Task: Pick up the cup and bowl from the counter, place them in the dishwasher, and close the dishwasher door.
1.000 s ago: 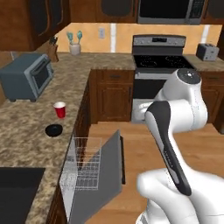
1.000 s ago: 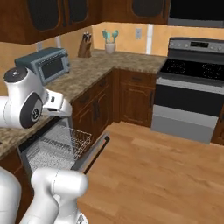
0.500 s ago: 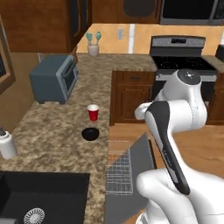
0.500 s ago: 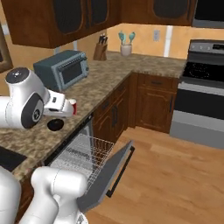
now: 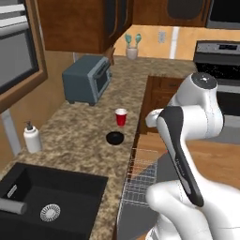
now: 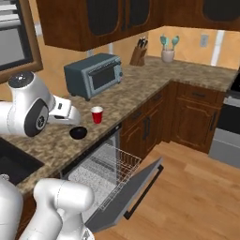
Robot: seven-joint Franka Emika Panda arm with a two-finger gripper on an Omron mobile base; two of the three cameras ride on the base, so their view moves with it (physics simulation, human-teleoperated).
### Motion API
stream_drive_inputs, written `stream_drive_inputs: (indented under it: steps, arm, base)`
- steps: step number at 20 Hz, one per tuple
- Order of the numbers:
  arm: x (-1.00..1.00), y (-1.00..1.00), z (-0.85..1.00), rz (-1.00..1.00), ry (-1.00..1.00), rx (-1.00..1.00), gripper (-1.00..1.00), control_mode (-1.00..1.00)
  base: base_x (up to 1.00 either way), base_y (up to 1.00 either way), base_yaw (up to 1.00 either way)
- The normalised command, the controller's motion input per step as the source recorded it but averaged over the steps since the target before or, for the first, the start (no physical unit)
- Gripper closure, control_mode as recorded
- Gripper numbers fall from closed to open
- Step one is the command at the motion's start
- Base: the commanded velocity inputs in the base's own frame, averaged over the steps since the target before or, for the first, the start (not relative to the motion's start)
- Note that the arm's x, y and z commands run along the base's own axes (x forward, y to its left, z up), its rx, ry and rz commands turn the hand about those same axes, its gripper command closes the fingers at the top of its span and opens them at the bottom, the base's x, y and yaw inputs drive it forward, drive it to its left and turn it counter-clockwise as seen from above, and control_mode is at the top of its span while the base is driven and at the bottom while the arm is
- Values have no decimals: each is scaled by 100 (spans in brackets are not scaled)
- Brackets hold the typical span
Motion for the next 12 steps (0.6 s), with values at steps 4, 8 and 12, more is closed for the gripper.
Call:
stream_drive_inputs:
  steps: [4, 8, 12]
  arm:
    - [0, 0, 0, 0, 0, 0, -100, 100]
    - [16, -5, -2, 5, 0, 2, -100, -100]
    - [80, -19, -14, 14, 3, 7, -100, -100]
  base:
    - [27, -43, 35]
    - [36, -25, 19]
    - [0, 0, 0]
